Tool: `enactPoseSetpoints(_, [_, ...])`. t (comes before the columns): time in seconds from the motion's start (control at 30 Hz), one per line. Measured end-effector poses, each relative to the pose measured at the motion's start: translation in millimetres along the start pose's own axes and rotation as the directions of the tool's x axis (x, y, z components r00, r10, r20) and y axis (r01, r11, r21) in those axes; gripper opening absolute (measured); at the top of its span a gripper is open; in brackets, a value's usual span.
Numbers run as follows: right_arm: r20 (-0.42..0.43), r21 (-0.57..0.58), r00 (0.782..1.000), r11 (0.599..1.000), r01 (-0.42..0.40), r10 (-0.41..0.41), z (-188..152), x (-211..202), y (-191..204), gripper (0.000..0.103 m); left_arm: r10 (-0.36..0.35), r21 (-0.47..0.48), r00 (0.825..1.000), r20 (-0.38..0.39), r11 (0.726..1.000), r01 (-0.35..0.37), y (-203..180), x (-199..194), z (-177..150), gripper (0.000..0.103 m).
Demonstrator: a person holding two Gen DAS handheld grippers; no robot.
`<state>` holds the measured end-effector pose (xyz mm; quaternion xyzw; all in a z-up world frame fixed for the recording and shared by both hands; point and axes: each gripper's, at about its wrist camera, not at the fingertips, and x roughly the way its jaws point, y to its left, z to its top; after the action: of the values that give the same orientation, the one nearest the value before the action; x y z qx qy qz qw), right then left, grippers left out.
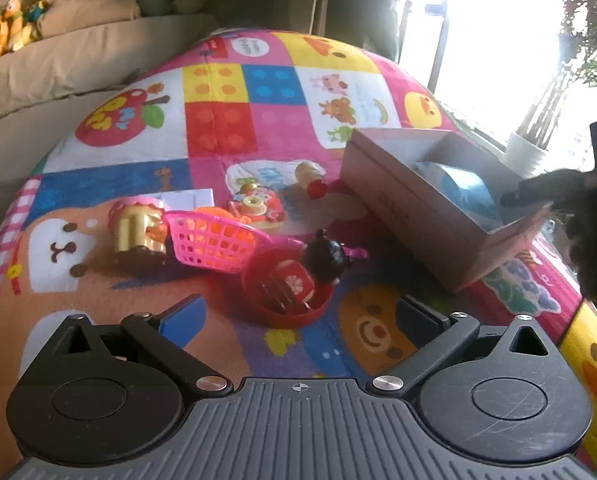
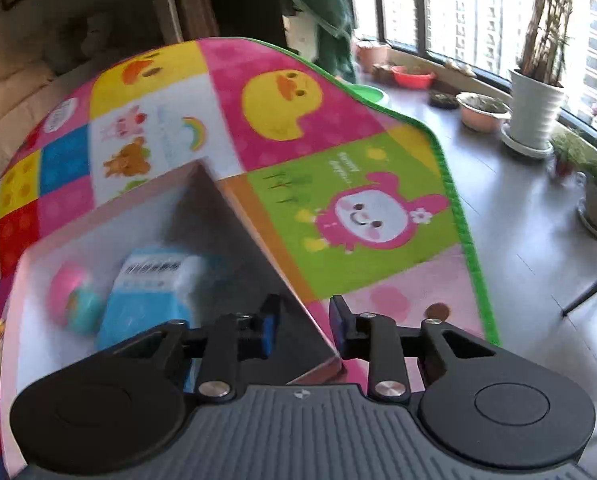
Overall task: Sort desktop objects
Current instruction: 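Withdraw the right tool from the box toward the doll in the red bowl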
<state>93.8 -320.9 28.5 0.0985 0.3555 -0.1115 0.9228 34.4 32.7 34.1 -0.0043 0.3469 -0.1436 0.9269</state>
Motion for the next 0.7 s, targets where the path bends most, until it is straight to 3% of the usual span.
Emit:
enactPoseSetpoints(0.17, [0.048, -0.167, 0.996, 0.984, -0.062, 0.071, 3.0, 0.5, 48.4, 0.027, 0.038, -0.017, 0.999, 0.005, 0.999, -0.038, 13.9, -1.3, -0.1, 0.103])
enactPoseSetpoints(0.37, [0.044, -0.364, 0.981, 0.918, -0.16, 0.188, -9.5, -1.7, 104.6, 0.025, 0.078, -0.047, 0.997, 0.007, 0.996, -0.078, 31.6, -5.5, -8.2, 0.103])
enactPoseSetpoints(0.47, [0.149, -0.393, 0.972, 0.913, -0.111, 0.182, -16.8, -29.1, 114.3, 0.025, 0.11, -0.059, 0.994, 0.014, 0.992, -0.109, 38.9, -9.2, -12.8, 0.103])
enactPoseSetpoints(0.53, [0.22, -0.391, 0.951, 0.913, -0.117, 0.216, -19.7, -57.3, 117.2, 0.037, 0.165, -0.077, 0.986, 0.023, 0.984, -0.163, 45.5, -12.3, -16.4, 0.103])
enactPoseSetpoints(0.6, [0.238, -0.395, 0.922, 0.898, -0.194, 0.304, -24.2, -85.1, 119.5, 0.055, 0.221, -0.114, 0.975, 0.029, 0.97, -0.216, 55.4, -15.4, -20.2, 0.103])
enactPoseSetpoints(0.7, [0.121, -0.43, 0.893, 0.834, -0.346, 0.433, -41.1, -102.4, 139.7, 0.059, 0.238, -0.183, 0.971, 0.034, 0.956, -0.228, 73.0, -21.1, -24.1, 0.103])
